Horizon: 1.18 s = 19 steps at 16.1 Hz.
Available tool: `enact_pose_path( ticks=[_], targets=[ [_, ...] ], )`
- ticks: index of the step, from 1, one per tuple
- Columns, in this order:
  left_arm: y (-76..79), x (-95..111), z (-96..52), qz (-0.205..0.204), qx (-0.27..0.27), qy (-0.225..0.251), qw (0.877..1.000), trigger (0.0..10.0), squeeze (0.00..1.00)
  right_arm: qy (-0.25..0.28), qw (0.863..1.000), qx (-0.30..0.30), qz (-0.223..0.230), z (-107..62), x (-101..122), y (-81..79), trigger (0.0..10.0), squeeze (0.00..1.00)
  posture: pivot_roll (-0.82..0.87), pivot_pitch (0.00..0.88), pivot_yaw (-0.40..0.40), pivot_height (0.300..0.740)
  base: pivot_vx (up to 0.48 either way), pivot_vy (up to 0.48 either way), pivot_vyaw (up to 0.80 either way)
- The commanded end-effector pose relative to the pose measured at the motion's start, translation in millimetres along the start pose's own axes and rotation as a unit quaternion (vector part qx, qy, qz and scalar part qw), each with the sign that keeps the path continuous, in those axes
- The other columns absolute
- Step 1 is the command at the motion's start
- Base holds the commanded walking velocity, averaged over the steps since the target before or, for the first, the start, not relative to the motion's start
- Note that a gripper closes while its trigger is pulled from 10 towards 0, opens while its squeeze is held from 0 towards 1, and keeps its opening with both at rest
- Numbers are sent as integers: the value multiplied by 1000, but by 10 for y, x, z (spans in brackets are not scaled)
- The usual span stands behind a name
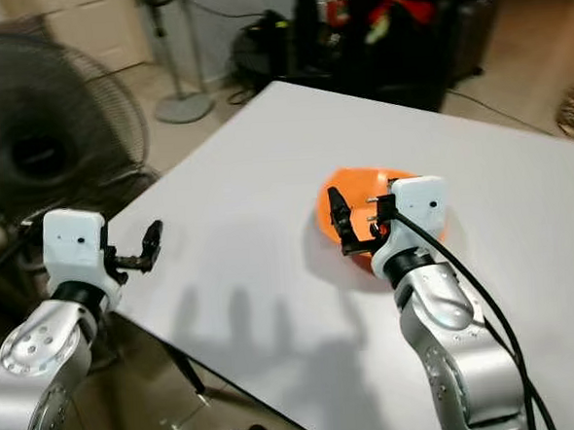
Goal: Setting the table
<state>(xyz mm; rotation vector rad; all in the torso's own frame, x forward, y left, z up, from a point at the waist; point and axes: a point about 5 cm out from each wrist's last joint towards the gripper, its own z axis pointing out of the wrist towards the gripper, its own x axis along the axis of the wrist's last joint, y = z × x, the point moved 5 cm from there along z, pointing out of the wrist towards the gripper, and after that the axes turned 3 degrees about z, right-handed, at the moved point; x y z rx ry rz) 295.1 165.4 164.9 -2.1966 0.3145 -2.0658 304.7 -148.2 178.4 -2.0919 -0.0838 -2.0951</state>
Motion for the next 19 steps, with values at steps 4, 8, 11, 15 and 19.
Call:
enact_pose_path(
  ticks=[4,8,11,15,19],
  targets=[
    [-69,171,32,23,18,30,999,10000,0,25,1000,7,15,120,61,-35,10000,1000,-39,0,-9,740,0,0,800],
    [-95,199,100,34,13,27,999,10000,0,29,999,-17,20,176,19,29,10000,1000,-12,0,38,740,0,0,800],
    [-142,133,113,23,17,10,1000,10000,0,32,999,-20,20,143,-32,-17,10000,1000,-12,0,77,740,0,0,800],
    [-143,55,109,21,19,-1,1000,10000,0,22,1000,-18,13,107,-62,-60,10000,1000,-34,0,74,740,0,0,800],
    [-126,108,72,39,14,8,999,10000,0,-5,999,-6,46,113,-196,-109,10000,1000,-24,0,39,740,0,0,800]
  ],
)
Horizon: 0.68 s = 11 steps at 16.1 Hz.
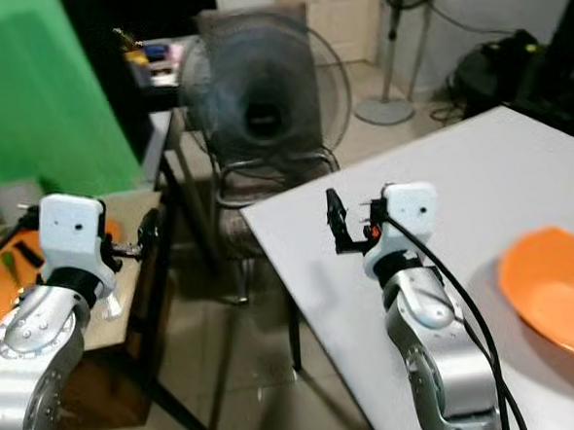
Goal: Setting the table
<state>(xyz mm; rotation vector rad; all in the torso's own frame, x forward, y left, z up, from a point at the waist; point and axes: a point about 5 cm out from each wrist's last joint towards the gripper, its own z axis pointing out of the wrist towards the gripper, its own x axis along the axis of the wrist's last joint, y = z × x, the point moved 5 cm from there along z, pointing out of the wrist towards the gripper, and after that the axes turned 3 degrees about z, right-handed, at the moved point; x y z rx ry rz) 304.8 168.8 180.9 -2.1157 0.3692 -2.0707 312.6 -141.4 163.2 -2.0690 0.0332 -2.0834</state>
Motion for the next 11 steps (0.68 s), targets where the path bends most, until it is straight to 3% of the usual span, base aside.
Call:
enact_pose_path(
  ticks=[1,4,6,7,11],
  targets=[
    [-51,-18,-2,4,9,-6,1000,10000,0,-13,1000,14,12,41,-51,-68,10000,1000,-19,0,37,740,0,304,800],
    [-60,19,17,9,5,-1,1000,10000,0,-15,1000,14,11,78,-62,-61,10000,1000,-12,0,30,740,0,329,800],
    [-94,35,18,13,6,0,1000,10000,0,16,1000,8,-10,90,1,-64,10000,1000,-10,0,34,740,0,352,0],
    [-89,42,24,13,2,0,1000,10000,0,23,1000,-5,1,80,-1,-39,10000,1000,-9,0,36,740,0,352,0],
    [-46,17,7,11,-7,-5,1000,10000,0,-21,1000,6,10,68,-121,-46,10000,1000,-10,0,41,740,0,353,0]
  ],
)
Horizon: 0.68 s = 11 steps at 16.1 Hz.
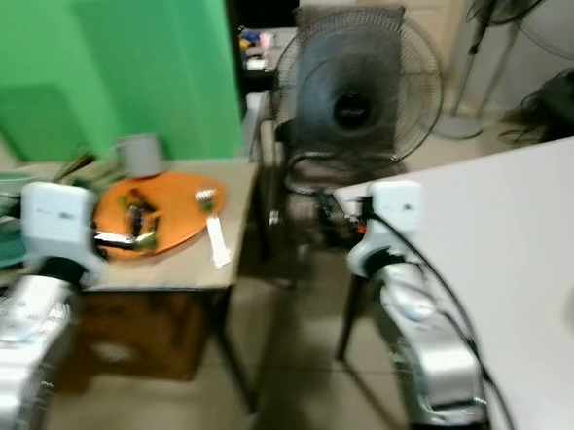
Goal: Setting the table
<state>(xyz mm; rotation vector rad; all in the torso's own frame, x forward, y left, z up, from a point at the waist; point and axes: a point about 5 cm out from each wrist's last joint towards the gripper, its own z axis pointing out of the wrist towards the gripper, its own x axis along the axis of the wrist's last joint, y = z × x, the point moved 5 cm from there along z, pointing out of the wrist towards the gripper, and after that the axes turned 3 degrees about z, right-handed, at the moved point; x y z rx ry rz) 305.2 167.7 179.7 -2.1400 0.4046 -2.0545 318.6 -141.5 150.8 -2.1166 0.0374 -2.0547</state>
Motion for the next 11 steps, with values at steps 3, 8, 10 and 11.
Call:
enact_pose_path(
  ticks=[3,8,10,11],
  targets=[
    [-70,-2,-21,1,8,-3,1000,10000,0,-5,1000,-3,19,40,-27,-84,10000,0,-5,0,32,740,0,354,0],
    [-52,-60,-50,-7,17,-18,1000,10000,0,-30,999,22,30,58,-56,-147,10000,0,-5,0,16,740,0,70,0],
    [-44,-30,-52,-16,14,-13,1000,10000,0,-52,997,37,31,54,-119,-170,10000,0,-2,0,9,740,0,0,0],
    [-40,-27,-53,-19,14,-12,1000,10000,0,-55,997,43,35,58,-134,-182,10000,0,-1,0,8,740,0,0,0]
  ],
)
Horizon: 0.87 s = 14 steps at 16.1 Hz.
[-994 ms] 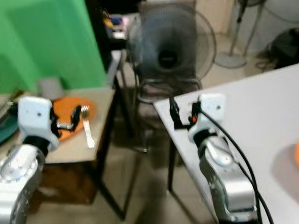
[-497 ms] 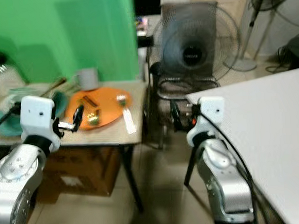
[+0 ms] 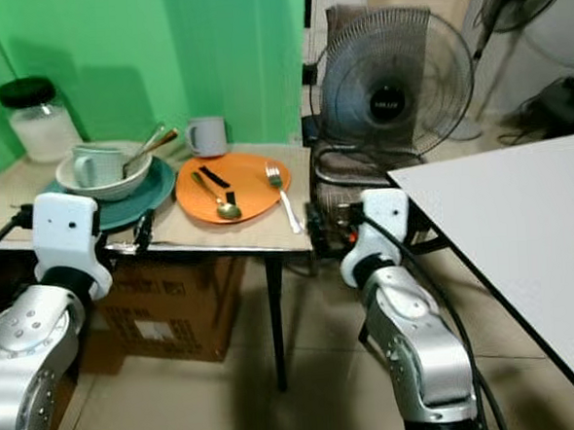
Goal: Setting the table
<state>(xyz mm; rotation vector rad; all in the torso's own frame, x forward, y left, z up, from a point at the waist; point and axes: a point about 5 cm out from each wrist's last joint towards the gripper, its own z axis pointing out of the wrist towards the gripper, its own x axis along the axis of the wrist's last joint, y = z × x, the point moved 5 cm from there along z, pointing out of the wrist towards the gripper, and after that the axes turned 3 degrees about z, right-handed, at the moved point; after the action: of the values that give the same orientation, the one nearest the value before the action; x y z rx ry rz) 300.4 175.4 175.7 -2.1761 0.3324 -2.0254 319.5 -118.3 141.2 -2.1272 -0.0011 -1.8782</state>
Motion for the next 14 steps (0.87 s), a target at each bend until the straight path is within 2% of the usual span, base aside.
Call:
enact_pose_path(
  ticks=[1,2,6,8,14],
  targets=[
    [34,37,-9,-4,-6,5,1000,10000,0,-11,1000,8,-6,27,-13,2,10000,0,1,0,8,740,0,0,0],
    [58,30,-24,-3,-12,3,1000,10000,0,-9,999,30,-33,44,-8,-67,10000,0,3,0,7,740,240,0,0],
    [63,22,-40,-2,-15,1,1000,10000,0,-12,999,32,-28,66,-11,-81,10000,0,8,0,6,740,241,0,678],
    [77,-16,-76,2,-22,-5,1000,10000,0,-11,999,31,-14,94,-2,-60,10000,0,23,0,-8,740,242,0,0],
    [104,-32,-109,3,-29,-8,1000,10000,0,-16,998,51,-23,147,0,-110,10000,0,31,0,-24,740,241,0,0]
  ],
)
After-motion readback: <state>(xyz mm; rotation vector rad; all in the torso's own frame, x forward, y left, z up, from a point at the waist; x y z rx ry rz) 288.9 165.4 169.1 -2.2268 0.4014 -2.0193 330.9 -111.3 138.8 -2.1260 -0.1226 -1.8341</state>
